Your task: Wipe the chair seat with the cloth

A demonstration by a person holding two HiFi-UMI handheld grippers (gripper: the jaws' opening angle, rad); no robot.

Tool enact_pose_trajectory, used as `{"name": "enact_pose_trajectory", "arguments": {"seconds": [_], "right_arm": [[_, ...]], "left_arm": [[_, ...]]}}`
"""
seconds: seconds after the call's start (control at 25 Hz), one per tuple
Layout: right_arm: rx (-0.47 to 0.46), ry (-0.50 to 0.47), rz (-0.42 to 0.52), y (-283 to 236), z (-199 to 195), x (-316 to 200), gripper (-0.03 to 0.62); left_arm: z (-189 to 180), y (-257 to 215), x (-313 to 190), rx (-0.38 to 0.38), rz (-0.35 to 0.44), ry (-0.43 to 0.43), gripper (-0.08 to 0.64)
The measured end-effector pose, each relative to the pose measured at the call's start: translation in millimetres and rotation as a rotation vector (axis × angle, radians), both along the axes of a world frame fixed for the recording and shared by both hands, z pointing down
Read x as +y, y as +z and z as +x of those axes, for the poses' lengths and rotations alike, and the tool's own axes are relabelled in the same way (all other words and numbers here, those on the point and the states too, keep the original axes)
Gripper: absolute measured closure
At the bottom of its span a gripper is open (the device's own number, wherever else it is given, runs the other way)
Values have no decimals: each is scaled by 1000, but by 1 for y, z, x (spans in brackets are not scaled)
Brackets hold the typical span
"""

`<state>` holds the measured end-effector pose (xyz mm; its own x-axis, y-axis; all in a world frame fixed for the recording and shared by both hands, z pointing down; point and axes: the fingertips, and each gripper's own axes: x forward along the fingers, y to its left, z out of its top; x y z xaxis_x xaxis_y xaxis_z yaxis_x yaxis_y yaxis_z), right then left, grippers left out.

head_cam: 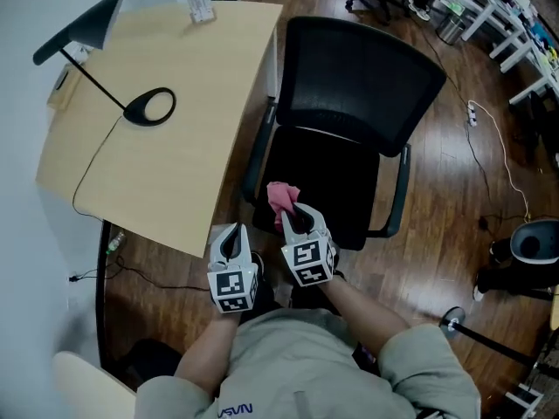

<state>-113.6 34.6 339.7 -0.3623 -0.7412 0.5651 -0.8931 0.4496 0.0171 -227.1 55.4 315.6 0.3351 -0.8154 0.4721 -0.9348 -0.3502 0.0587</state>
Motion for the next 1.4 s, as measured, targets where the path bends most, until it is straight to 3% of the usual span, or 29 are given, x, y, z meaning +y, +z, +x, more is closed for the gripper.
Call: {"name": "enact_pose_trajectory", "arguments": {"seconds": [0.32,0.68,0.88,1.12,1.32,1.4], "right_arm": [[-30,-209,40,-36,-161,-14,531],[13,-381,-85,2,-285,-4,529],[74,-404,-160,34,-315,-5,529],[135,-417,-196,56,-325,-10,526],[107,-434,-250,62,-328,-8,524],[87,-436,-257,58,-326,-8,496]], "left_arm": [[-151,-18,-1,-11,28,-197,555],[-266,-10,19,-5,7,-344,555],[-291,-4,22,2,-13,-355,555],[-285,-3,25,34,-21,-329,555],[-278,-3,32,58,-32,-310,555],[-275,-5,29,70,-29,-294,555]]}}
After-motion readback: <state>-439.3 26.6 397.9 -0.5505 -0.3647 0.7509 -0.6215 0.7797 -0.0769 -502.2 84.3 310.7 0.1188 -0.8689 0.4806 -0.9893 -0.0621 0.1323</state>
